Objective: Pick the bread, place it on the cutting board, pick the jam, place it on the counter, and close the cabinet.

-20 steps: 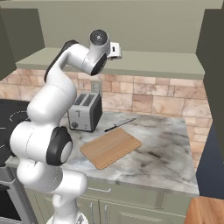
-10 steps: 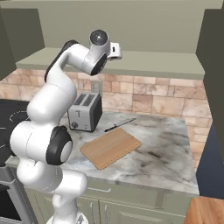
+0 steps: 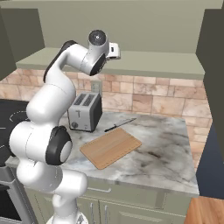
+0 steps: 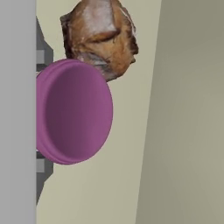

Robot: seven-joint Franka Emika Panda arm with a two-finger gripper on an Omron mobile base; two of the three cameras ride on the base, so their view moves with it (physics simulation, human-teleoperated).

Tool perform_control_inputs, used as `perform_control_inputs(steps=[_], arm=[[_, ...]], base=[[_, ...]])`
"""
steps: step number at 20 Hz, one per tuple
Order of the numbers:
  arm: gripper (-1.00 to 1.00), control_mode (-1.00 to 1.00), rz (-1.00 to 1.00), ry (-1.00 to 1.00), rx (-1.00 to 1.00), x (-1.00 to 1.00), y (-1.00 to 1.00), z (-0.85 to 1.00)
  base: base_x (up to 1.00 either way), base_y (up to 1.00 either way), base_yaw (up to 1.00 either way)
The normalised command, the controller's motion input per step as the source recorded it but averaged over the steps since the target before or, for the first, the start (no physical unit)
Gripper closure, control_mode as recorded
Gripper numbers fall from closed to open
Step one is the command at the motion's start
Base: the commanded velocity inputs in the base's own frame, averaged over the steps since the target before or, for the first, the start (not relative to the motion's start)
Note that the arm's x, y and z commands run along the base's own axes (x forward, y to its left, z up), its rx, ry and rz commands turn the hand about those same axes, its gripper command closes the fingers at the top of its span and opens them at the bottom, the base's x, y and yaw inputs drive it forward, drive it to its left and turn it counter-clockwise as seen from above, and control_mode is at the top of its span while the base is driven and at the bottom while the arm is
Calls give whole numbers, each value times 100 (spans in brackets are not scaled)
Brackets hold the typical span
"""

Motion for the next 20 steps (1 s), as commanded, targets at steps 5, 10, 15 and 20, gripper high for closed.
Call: perform_control_inputs(steps=[5, 10, 15, 20], arm=[[100, -100, 0, 0, 0, -16, 0, 0], [100, -100, 0, 0, 0, -38, -4, 0], [100, -100, 0, 0, 0, -41, -13, 0], [100, -100, 0, 0, 0, -57, -41, 0]], base=[[0, 0, 0], [0, 0, 0], [0, 0, 0], [0, 0, 0]])
